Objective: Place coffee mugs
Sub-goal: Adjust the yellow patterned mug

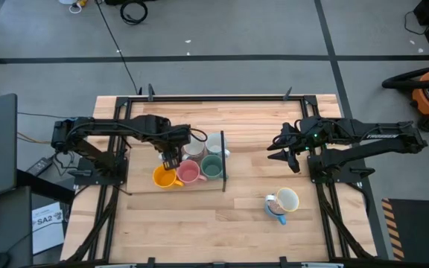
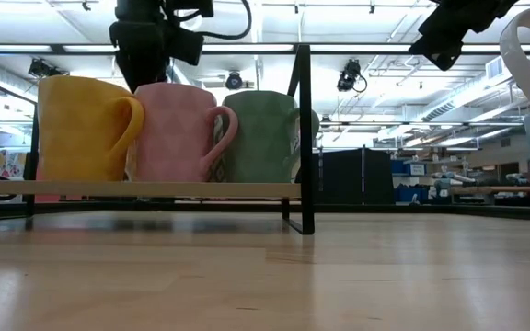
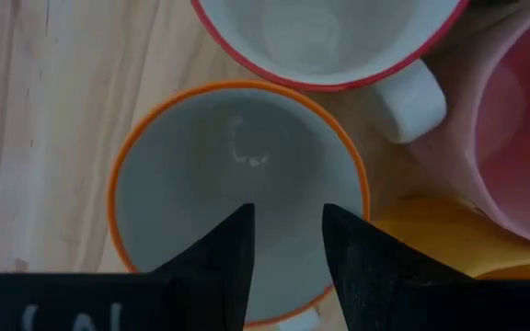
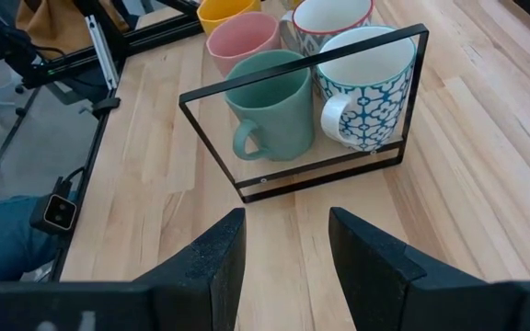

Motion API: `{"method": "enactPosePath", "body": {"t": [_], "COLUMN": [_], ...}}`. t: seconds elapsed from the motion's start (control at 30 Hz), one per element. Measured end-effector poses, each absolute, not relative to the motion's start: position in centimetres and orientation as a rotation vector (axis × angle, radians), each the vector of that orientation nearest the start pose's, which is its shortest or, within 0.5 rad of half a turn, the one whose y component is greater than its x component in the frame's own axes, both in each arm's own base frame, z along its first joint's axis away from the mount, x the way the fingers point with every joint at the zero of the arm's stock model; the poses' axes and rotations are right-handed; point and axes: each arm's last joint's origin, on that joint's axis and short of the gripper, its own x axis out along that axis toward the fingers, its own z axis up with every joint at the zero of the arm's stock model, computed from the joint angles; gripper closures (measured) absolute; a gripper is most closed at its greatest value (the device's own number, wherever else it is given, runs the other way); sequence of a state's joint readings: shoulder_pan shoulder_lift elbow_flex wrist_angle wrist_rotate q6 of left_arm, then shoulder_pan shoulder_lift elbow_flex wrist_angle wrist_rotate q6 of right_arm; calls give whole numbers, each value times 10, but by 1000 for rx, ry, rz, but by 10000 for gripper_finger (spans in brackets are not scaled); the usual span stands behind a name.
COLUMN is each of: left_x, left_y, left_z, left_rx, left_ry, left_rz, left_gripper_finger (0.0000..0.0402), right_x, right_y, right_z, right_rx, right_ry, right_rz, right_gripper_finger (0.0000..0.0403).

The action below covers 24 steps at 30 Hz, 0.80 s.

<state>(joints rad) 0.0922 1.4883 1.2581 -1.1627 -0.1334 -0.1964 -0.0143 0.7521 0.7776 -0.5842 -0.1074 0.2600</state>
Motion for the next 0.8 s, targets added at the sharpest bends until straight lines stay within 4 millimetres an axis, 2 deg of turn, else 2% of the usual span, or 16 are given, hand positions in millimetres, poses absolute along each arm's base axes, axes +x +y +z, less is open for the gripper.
{"method": "enactPosePath", "body": {"t": [0.8], "left_x": [265], "left_y": [28], "left_z": [275], "left_rx": [-135], "left_ry": [1387], "left_rz": [326], "left_gripper_finger": [264], "right_x": [152], "right_y": [1], "right_z": [299], "right_rx": [287], "right_ry": [567], "right_rz": [18], "right_gripper_finger": [240]}}
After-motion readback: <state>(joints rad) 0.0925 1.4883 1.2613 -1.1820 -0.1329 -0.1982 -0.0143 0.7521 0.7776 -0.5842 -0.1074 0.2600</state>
